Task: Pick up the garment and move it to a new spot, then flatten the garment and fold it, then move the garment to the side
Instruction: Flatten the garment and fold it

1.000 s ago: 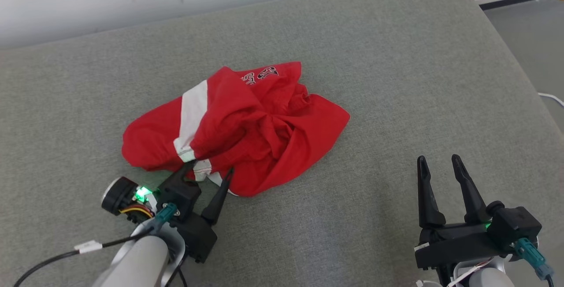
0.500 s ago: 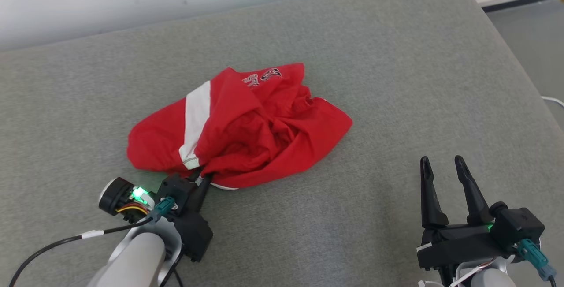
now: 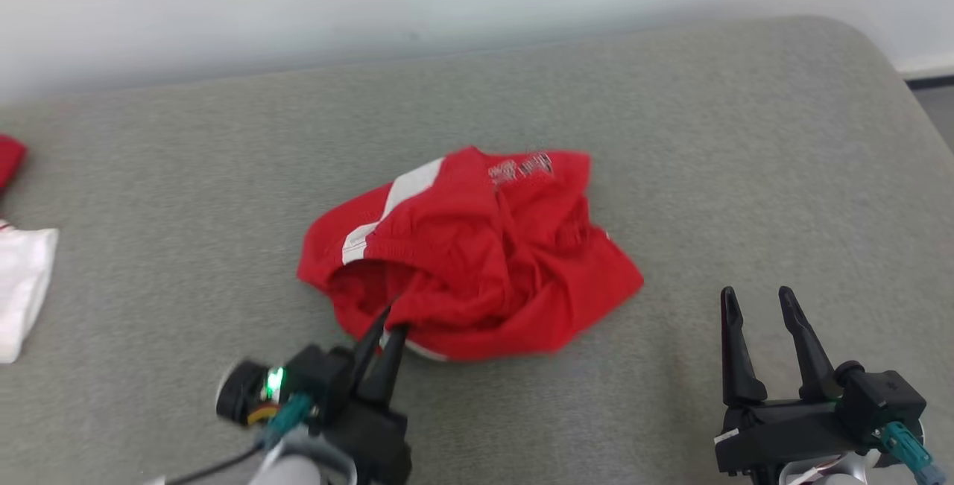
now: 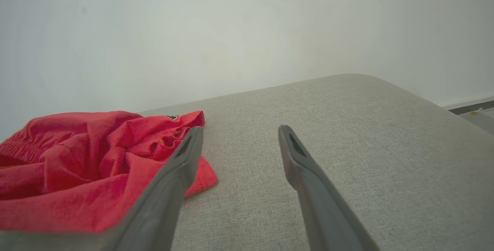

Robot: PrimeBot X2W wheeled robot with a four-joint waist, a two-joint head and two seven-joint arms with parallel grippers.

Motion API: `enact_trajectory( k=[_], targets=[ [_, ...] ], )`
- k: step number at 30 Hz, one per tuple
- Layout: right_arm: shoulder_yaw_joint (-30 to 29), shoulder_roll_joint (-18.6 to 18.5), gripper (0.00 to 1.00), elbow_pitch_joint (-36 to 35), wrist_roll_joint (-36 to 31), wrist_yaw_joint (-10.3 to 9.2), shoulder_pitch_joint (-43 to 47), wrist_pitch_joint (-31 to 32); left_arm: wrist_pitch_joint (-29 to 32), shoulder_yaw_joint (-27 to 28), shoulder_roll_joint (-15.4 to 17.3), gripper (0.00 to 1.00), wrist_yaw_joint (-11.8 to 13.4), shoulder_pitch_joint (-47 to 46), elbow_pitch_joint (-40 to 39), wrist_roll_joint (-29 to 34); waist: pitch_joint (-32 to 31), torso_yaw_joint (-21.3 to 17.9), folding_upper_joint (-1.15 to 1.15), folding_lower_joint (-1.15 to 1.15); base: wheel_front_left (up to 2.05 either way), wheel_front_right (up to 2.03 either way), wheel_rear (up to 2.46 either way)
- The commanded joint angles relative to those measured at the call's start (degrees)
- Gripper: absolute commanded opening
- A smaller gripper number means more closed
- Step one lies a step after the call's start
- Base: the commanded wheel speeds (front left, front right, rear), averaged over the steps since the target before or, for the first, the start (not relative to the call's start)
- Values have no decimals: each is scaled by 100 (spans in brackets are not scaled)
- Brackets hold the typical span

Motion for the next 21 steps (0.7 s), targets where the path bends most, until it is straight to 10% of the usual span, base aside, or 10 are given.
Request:
enact_trajectory(
  k=[1, 13, 14, 15, 21],
  targets=[
    [-52, -9, 100, -5, -61, 7, 59, -5, 39, 68, -11, 0, 125, 388, -247, -161, -159, 305, 0, 0, 0, 0, 0],
    [-70, -9, 100, 4, -141, 7, 104, -5, 7, 475, 90, 0, 659, 1885, -672, -740, -157, 538, 0, 0, 0, 0, 0],
    [-73, -8, 100, 12, -151, 7, 104, -5, 2, 463, 101, 33, 687, 1905, -657, -701, -163, 551, 0, 0, 0, 0, 0],
    [-80, -9, 100, 19, -156, 7, 101, -5, -11, 464, 86, 100, 691, 1919, -660, -697, -170, 566, 0, 0, 0, 0, 0],
    [-131, -8, 100, 30, -216, 7, 138, -5, -88, 646, 118, 100, 751, 1949, -913, -651, -252, 678, 0, 0, 0, 0, 0]
  ],
)
